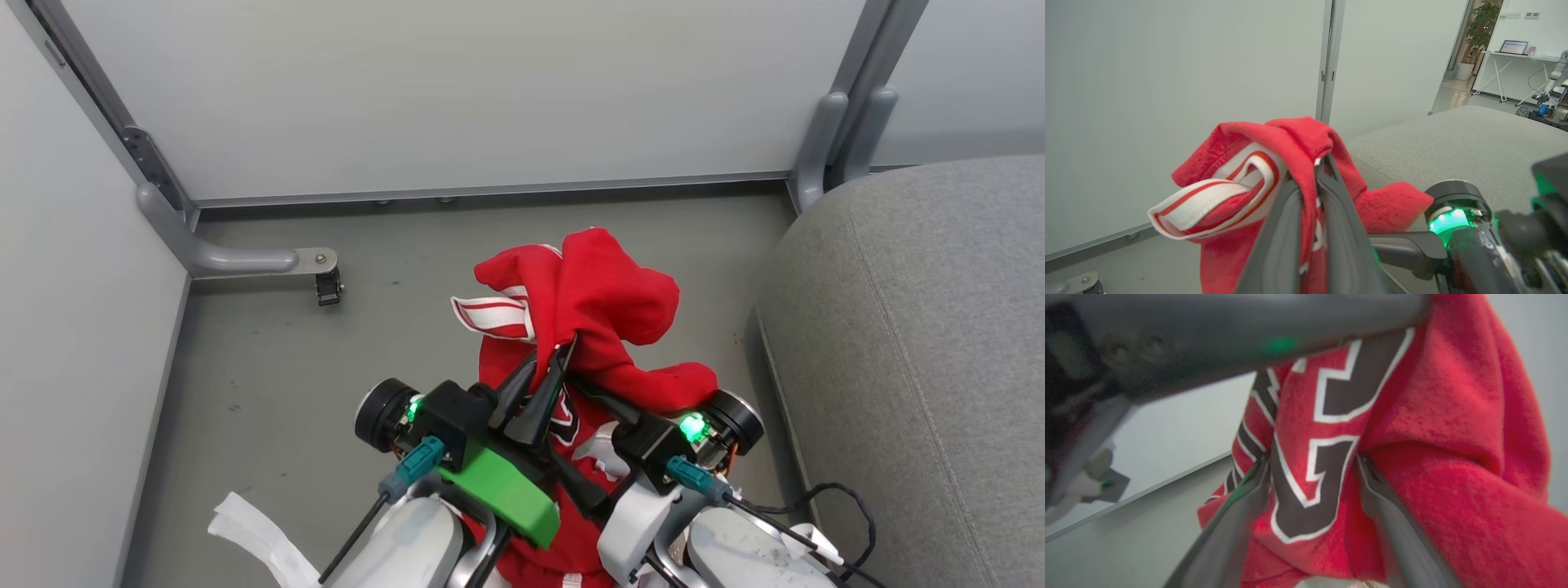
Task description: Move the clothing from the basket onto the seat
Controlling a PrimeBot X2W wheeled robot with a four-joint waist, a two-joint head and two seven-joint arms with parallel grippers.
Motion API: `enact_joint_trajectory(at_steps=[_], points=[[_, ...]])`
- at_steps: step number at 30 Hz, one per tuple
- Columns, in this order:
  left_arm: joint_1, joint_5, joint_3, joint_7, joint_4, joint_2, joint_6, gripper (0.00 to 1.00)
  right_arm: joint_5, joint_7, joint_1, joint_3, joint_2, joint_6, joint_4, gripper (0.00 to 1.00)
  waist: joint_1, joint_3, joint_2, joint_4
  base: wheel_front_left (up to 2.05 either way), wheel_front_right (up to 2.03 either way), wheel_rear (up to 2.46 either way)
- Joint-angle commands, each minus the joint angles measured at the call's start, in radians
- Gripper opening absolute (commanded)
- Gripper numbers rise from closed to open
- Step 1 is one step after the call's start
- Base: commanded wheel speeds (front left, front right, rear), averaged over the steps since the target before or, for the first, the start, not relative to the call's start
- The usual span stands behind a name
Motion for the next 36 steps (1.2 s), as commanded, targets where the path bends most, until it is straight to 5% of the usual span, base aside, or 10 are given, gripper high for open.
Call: enact_joint_trajectory(at_steps=[1, 2, 9, 10, 11, 17, 29, 36], points=[[-0.01, -0.009, -0.013, -0.001, -0.008, 0.001, 0.005, 0.0, 0.007, -0.002, -0.014, -0.006, 0.0, -0.001, 0.02, 0.6, 0.0001, -0.003, 0.0, 0.014, 0.0, 0.0, 0.0], [-0.009, -0.016, -0.019, -0.001, -0.008, 0.001, 0.006, 0.0, 0.019, -0.002, -0.014, -0.008, 0.002, -0.001, 0.032, 0.0, 0.0001, -0.003, 0.0, 0.017, 0.0, 0.0, 0.0], [0.001, -0.019, -0.024, 0.0, 0.01, 0.001, 0.019, 0.05, 0.069, -0.002, -0.014, -0.021, 0.001, -0.001, 0.024, 0.0, 0.0001, -0.004, 0.0, 0.006, 0.0, 0.0, 0.0], [0.002, -0.014, -0.016, 0.0, 0.011, 0.001, 0.022, 0.78, 0.067, -0.002, -0.006, -0.029, 0.001, -0.001, 0.021, 0.0, 0.0001, -0.003, 0.0, -0.002, 0.0, 0.0, 0.0], [0.007, -0.007, -0.002, 0.0, 0.011, 0.001, 0.026, 1.0, 0.064, -0.003, 0.004, -0.042, 0.001, -0.001, 0.014, 0.0, 0.0001, -0.002, 0.0, -0.018, 0.0, 0.0, 0.0], [0.023, 0.056, 0.057, 0.0, 0.037, 0.001, 0.016, 1.0, 0.037, -0.002, 0.043, -0.114, 0.002, -0.001, -0.029, 0.0, 0.0001, 0.015, 0.0, -0.138, 0.0, 0.0, 0.0], [0.06, 0.101, 0.157, 0.0, 0.036, 0.002, -0.005, 1.0, 0.033, -0.003, 0.075, -0.171, 0.003, -0.001, -0.14, 0.0, 0.0001, 0.06, 0.0, -0.502, 0.0, 0.0, 0.0], [0.064, 0.111, 0.155, 0.0, 0.047, 0.002, -0.007, 1.0, 0.028, -0.002, 0.066, -0.19, 0.003, -0.001, -0.162, 0.0, 0.0001, 0.076, 0.0, -0.628, 0.0, 0.0, 0.0]])
